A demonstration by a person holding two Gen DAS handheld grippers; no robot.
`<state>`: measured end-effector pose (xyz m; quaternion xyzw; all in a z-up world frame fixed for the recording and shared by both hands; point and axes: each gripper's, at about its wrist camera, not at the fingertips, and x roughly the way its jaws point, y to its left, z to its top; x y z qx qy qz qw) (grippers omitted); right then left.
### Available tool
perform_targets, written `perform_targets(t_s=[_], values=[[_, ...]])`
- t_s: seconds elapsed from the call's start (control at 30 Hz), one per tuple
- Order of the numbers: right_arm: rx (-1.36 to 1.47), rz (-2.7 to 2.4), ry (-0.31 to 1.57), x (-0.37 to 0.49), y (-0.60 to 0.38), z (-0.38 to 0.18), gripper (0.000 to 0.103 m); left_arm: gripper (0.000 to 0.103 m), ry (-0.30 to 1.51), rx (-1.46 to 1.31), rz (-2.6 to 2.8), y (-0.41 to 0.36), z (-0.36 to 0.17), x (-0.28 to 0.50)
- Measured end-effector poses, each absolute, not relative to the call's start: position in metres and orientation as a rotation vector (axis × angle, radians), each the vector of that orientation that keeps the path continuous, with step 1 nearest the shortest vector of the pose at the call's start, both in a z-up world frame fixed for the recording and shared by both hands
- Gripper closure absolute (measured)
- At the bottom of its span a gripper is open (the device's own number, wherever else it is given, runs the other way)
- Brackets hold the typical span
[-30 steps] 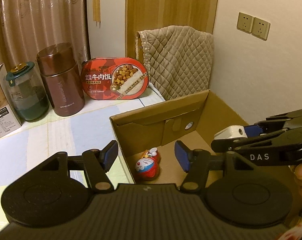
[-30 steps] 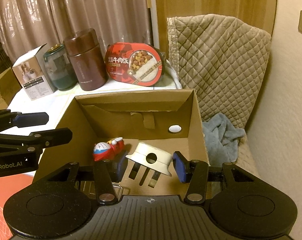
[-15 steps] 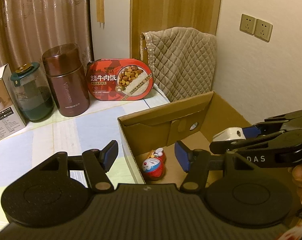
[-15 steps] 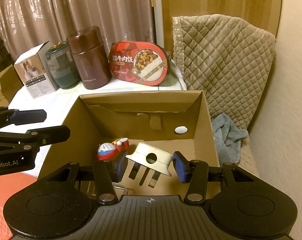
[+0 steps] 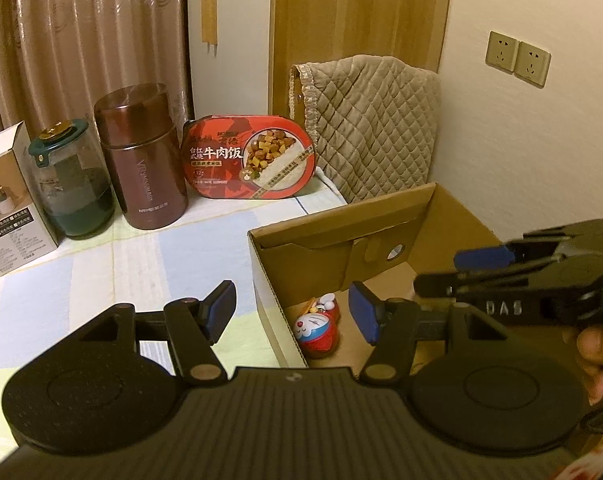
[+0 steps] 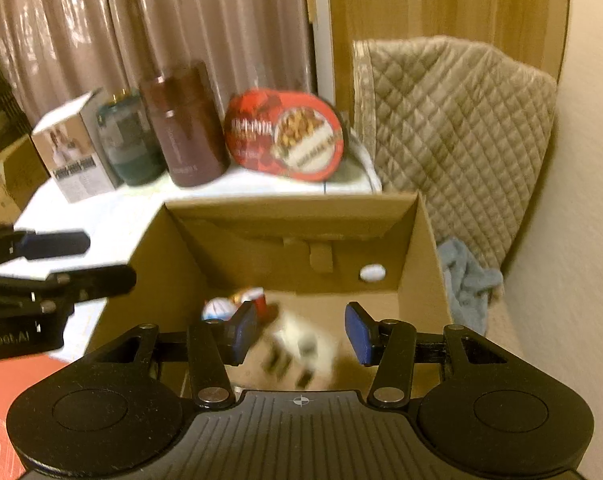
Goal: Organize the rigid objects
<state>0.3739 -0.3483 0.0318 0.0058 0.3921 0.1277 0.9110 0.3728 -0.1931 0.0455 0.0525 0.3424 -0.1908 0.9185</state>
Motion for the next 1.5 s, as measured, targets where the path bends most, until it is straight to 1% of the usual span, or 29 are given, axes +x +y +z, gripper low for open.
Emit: perform_targets(t_s=[0.03, 0.07, 0.1, 0.23, 0.27, 0.33, 0.5, 0.7, 0.83, 1.07, 1.27, 1.5], values=[[0.025, 0.256, 0.803, 0.374, -0.35, 0.033, 0.05, 0.046, 0.703, 0.105, -0.391, -0.192, 0.046, 0.372], [0.044, 0.249, 0.798, 0.374, -0.353, 0.035, 0.04, 0.045, 0.701, 0.101, -0.388, -0.19, 0.046, 0.37], [0.056, 0.247, 0.795, 0.373, -0.355, 0.036, 0.037, 0.042, 0.697, 0.097, -0.384, -0.188, 0.047, 0.367], [0.069, 0.23, 0.802, 0.358, -0.361, 0.046, 0.035, 0.023, 0.683, 0.061, -0.35, -0.176, 0.052, 0.352], [0.068, 0.224, 0.805, 0.351, -0.363, 0.049, 0.034, 0.02, 0.683, 0.05, -0.343, -0.172, 0.054, 0.347], [0.066, 0.207, 0.81, 0.336, -0.368, 0.054, 0.032, 0.009, 0.683, 0.025, -0.327, -0.164, 0.058, 0.335], [0.085, 0.179, 0.83, 0.279, -0.375, 0.07, 0.029, 0.002, 0.683, -0.053, -0.291, -0.142, 0.072, 0.291], [0.082, 0.173, 0.839, 0.204, -0.369, 0.09, 0.025, 0.002, 0.691, -0.106, -0.272, -0.124, 0.092, 0.227], [0.048, 0.161, 0.839, 0.154, -0.361, 0.098, 0.024, 0.002, 0.662, -0.082, -0.225, -0.117, 0.105, 0.175], [0.066, 0.146, 0.829, 0.082, -0.358, 0.106, 0.023, 0.002, 0.657, -0.06, -0.173, -0.111, 0.103, 0.095], [0.069, 0.143, 0.806, 0.037, -0.353, 0.111, 0.022, 0.001, 0.682, -0.08, -0.176, -0.109, 0.098, 0.049], [0.034, 0.14, 0.783, -0.003, -0.346, 0.111, 0.022, 0.001, 0.709, -0.045, -0.188, -0.119, 0.094, 0.013]])
